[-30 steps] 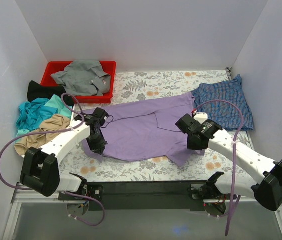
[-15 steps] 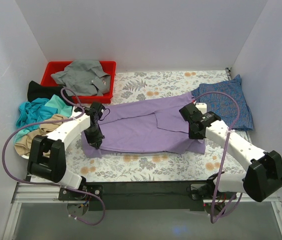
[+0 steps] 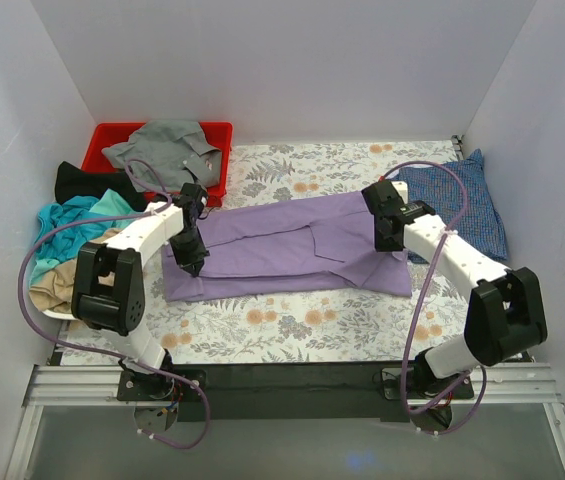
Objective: Fold and stack the t-shirts
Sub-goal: Fold the tshirt
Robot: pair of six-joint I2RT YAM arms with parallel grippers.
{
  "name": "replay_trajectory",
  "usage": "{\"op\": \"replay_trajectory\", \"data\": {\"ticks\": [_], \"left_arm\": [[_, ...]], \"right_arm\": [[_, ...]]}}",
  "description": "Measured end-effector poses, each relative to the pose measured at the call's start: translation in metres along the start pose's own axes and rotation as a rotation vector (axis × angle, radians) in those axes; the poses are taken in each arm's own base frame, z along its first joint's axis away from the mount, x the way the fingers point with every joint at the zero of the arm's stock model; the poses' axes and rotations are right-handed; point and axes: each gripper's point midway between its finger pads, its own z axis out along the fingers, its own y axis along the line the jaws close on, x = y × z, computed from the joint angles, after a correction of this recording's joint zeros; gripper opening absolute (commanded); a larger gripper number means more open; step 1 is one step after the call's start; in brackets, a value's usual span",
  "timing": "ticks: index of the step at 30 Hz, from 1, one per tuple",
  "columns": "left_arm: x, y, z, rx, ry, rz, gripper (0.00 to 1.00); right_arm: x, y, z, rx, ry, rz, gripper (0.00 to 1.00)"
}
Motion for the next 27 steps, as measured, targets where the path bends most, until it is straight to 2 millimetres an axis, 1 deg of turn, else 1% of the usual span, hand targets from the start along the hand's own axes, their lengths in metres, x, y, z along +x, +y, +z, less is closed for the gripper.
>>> {"op": "replay_trajectory", "data": {"ticks": [3,4,5,6,7,8,10,11,13,15,19,23,25,27], "left_arm": [[-0.004,0.001,0.004,-0.007,0.003,0.004,0.0],[-0.005,0.003,0.007,-0.012,0.007,0.004,0.0],[-0.007,0.003,0.008,-0.013,0.008,0.004,0.09],[-0.008,0.004,0.011,-0.017,0.011,0.006,0.23],[-0.011,0.005,0.014,-0.024,0.013,0.009,0.35],[-0.013,0.006,0.018,-0.034,0.014,0.009,0.46],[-0.019,0.007,0.026,-0.052,0.018,-0.001,0.56],[-0.022,0.008,0.03,-0.059,0.017,-0.009,0.59],[-0.028,0.009,0.037,-0.068,0.019,-0.024,0.61],[-0.035,0.009,0.039,-0.07,0.014,-0.039,0.61],[-0.053,0.002,0.032,-0.031,-0.03,-0.057,0.61],[-0.051,-0.007,0.017,0.045,-0.029,-0.025,0.61],[-0.048,-0.012,0.011,0.09,-0.027,-0.009,0.6],[-0.037,-0.016,0.007,0.145,-0.008,0.006,0.59]], "right_arm": [[-0.013,0.006,0.009,-0.011,-0.013,-0.009,0.01],[-0.017,0.008,0.012,-0.015,-0.015,-0.016,0.06],[-0.02,0.009,0.015,-0.017,-0.015,-0.018,0.1],[-0.023,0.011,0.018,-0.023,-0.014,-0.023,0.13],[-0.027,0.013,0.022,-0.027,-0.011,-0.028,0.2],[-0.03,0.015,0.027,-0.029,-0.009,-0.03,0.2],[-0.037,0.019,0.037,-0.028,-0.01,-0.045,0.19],[-0.04,0.022,0.041,-0.028,-0.012,-0.049,0.2],[-0.045,0.025,0.048,-0.028,-0.018,-0.06,0.21],[-0.054,0.027,0.05,-0.031,-0.036,-0.064,0.22],[-0.077,0.03,0.04,-0.051,-0.102,-0.056,0.24],[-0.088,0.029,0.022,-0.092,-0.152,-0.039,0.24],[-0.09,0.028,0.013,-0.112,-0.171,-0.029,0.24],[-0.088,0.027,0.005,-0.128,-0.184,-0.018,0.24]]}}
